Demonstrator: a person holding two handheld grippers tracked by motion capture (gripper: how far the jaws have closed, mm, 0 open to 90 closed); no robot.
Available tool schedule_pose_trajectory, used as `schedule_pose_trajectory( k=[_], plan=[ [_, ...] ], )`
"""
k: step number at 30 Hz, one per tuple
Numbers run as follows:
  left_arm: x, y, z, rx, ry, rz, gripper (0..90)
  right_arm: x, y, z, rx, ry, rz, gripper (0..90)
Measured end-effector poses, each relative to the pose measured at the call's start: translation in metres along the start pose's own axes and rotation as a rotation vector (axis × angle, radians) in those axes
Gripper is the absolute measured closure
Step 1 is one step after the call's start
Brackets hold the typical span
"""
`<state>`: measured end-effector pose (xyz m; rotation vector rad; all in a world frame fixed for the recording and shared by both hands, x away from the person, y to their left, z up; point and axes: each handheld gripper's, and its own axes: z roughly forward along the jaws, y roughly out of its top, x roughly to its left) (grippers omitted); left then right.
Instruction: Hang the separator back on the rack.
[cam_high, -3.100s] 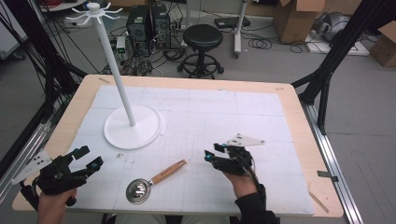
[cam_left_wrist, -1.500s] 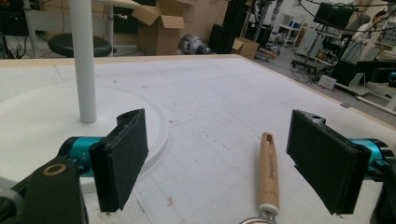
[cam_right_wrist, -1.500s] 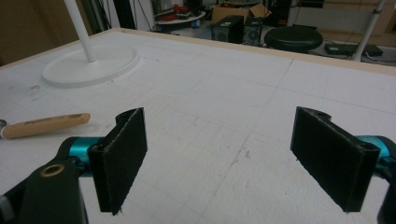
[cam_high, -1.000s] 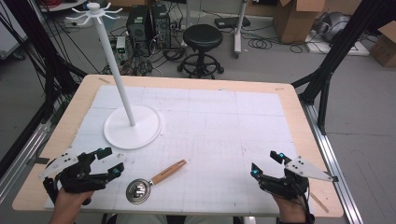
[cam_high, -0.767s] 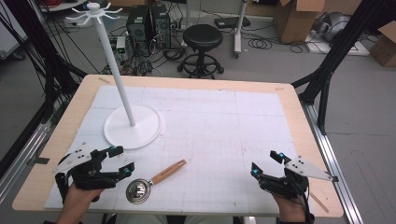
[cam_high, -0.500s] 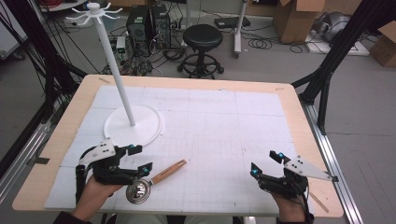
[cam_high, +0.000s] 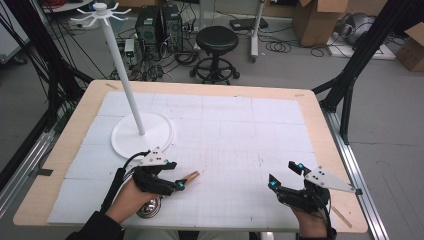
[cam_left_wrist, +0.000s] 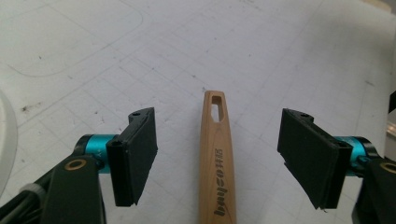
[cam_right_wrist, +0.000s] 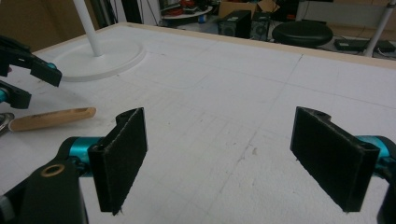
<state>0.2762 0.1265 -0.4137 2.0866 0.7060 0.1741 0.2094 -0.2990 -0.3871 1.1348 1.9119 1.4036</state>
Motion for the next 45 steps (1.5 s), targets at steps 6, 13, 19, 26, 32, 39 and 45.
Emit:
schedule_pose_trajectory(
  k=[6, 13, 19, 26, 32, 39, 45],
  plan=[
    [0.002, -0.003, 0.013, 0.086, -0.008, -0.003, 34.4, 0.001, 0.000, 0.000, 0.003, 0.004, 0.001, 17.5],
    [0.000, -0.004, 0.018, 0.114, -0.021, -0.006, 38.3, 0.000, 0.000, 0.000, 0.003, 0.005, 0.001, 17.5],
    [-0.002, -0.006, 0.018, 0.156, -0.010, 0.015, 41.1, 0.001, 0.000, 0.000, 0.005, 0.004, -0.002, 17.6],
    [-0.002, -0.006, 0.022, 0.165, 0.008, -0.003, 46.9, 0.000, 0.000, 0.000, 0.006, 0.005, 0.000, 17.6],
    [-0.003, -0.006, 0.023, 0.178, 0.011, 0.016, 50.3, 0.000, 0.000, 0.000, 0.004, 0.004, 0.000, 17.6],
    [-0.005, -0.007, 0.026, 0.197, 0.030, 0.060, 54.0, 0.000, 0.000, 0.000, 0.007, 0.004, 0.000, 17.6],
    [-0.007, -0.007, 0.026, 0.202, 0.048, 0.084, 58.5, 0.000, 0.000, 0.000, 0.006, 0.004, -0.001, 17.6]
  ],
)
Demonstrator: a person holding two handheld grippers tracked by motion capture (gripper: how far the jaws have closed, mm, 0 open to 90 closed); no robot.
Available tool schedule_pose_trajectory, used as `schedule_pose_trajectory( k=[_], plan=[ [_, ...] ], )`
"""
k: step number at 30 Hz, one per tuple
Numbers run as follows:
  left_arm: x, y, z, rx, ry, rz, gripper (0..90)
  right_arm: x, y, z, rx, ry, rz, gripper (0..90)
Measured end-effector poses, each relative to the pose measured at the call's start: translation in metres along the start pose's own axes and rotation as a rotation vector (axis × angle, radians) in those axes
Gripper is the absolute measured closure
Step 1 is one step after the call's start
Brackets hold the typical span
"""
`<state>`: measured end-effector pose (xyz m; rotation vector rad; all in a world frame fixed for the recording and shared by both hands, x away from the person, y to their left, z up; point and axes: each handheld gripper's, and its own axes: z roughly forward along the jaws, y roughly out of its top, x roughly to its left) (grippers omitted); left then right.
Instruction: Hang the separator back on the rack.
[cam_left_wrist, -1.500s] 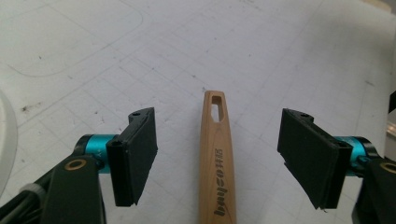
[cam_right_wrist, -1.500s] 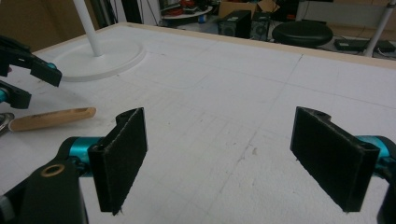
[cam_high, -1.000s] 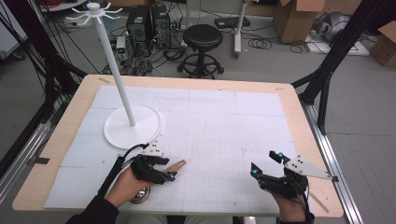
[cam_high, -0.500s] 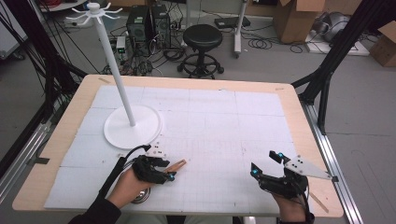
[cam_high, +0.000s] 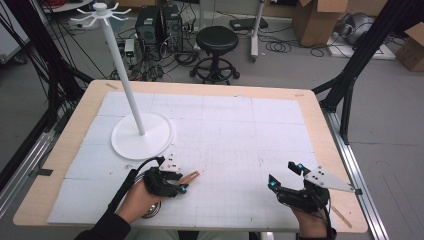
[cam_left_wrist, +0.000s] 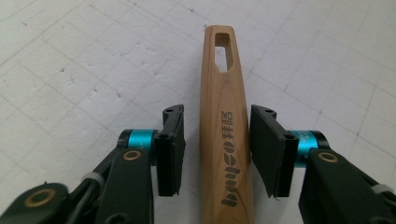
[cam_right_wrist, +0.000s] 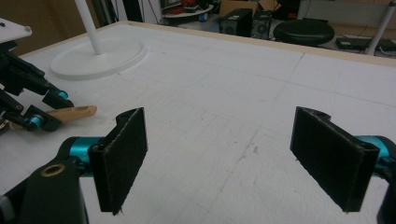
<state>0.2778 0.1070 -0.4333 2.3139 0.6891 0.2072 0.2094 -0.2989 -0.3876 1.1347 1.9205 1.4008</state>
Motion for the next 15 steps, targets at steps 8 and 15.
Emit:
schedule_pose_trajectory(
  k=[8, 15],
  plan=[
    [-0.0021, -0.0001, -0.0003, 0.007, 0.014, 0.002, 64.9, -0.0005, 0.0001, -0.0003, -0.003, -0.004, 0.002, 17.6],
    [-0.0006, 0.0006, -0.0006, 0.011, 0.014, -0.019, 66.9, -0.0005, -0.0001, -0.0003, -0.001, -0.005, 0.003, 17.6]
  ],
)
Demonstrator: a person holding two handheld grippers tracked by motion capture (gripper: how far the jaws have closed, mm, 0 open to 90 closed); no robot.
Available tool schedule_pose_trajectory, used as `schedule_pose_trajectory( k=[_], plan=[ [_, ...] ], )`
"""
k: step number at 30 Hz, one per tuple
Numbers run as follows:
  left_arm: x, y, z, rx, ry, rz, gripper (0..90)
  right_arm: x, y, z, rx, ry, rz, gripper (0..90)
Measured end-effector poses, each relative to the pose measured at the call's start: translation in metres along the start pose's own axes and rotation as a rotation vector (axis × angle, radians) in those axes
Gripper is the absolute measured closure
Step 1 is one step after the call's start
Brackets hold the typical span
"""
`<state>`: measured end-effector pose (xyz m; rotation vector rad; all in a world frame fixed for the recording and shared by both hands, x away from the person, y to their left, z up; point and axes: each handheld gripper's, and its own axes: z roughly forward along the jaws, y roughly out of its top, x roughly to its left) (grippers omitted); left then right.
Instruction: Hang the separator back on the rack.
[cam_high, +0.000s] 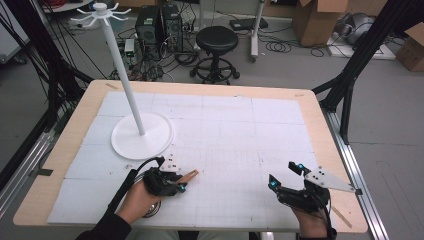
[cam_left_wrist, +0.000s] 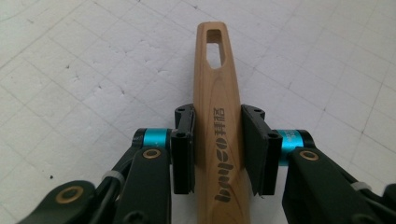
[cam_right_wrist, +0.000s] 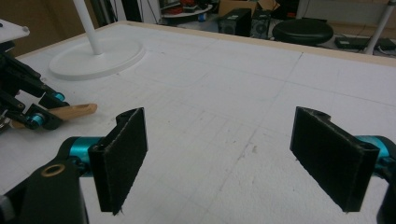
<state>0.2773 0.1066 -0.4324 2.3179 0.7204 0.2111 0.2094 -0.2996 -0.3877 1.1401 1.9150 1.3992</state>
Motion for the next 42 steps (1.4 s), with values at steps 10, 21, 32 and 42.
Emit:
schedule_pose_trajectory(
  k=[10, 21, 32, 42],
  plan=[
    [0.000, -0.001, -0.004, -0.021, -0.003, -0.028, 67.3, -0.001, 0.000, -0.001, 0.000, 0.000, 0.002, 17.7],
    [0.005, -0.006, -0.030, -0.158, -0.038, -0.091, 67.3, 0.001, 0.000, 0.000, -0.002, 0.011, 0.007, 17.7],
    [0.007, -0.011, -0.059, -0.321, -0.079, -0.116, 67.3, 0.002, 0.001, 0.001, -0.015, 0.046, 0.014, 17.7],
    [0.002, -0.019, -0.077, -0.468, -0.160, -0.110, 67.3, 0.010, 0.005, 0.005, -0.020, 0.185, 0.006, 17.7]
  ],
)
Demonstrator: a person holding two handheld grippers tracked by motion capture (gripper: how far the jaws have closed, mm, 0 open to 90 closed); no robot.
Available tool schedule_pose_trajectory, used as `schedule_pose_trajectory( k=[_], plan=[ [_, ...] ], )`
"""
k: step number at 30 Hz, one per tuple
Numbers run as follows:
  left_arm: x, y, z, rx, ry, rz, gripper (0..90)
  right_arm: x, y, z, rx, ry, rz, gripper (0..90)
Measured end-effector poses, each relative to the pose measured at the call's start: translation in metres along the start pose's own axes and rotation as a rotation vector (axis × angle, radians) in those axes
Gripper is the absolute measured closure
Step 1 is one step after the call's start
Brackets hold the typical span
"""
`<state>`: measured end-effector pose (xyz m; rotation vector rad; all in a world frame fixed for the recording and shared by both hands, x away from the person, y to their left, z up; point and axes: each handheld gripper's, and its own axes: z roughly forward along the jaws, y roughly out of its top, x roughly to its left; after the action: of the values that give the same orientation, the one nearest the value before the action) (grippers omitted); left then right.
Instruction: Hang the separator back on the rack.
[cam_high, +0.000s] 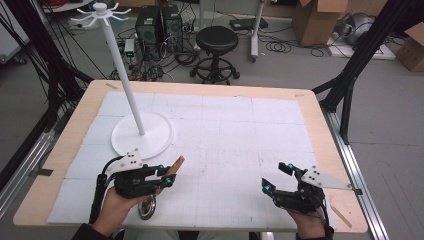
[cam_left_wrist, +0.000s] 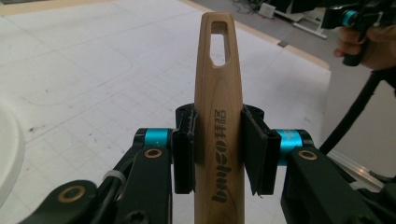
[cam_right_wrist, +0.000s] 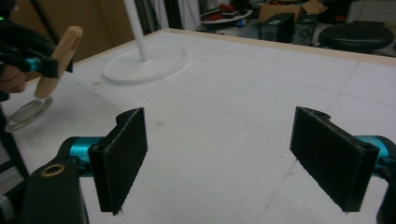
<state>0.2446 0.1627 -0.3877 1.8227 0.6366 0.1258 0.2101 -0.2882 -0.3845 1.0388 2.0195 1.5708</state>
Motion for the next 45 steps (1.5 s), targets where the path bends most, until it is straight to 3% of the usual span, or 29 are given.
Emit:
schedule_pose_trajectory(
  k=[7, 20, 26, 35, 45],
  plan=[
    [-0.009, 0.001, -0.002, -0.042, -0.053, 0.026, 67.2, 0.010, 0.003, 0.007, 0.010, 0.119, -0.033, 17.7],
    [-0.017, 0.005, -0.002, -0.100, -0.126, 0.098, 67.2, 0.030, 0.018, 0.026, -0.027, 0.308, -0.022, 20.8],
    [-0.023, 0.006, 0.000, -0.109, -0.171, 0.126, 67.2, 0.043, 0.027, 0.043, -0.016, 0.396, -0.045, 26.6],
    [-0.030, 0.007, 0.003, -0.119, -0.231, 0.141, 67.2, 0.065, 0.048, 0.068, -0.065, 0.590, -0.074, 42.2],
    [-0.037, 0.011, 0.003, -0.138, -0.296, 0.153, 67.2, 0.086, 0.060, 0.092, -0.053, 0.723, -0.129, 48.9]
  ],
)
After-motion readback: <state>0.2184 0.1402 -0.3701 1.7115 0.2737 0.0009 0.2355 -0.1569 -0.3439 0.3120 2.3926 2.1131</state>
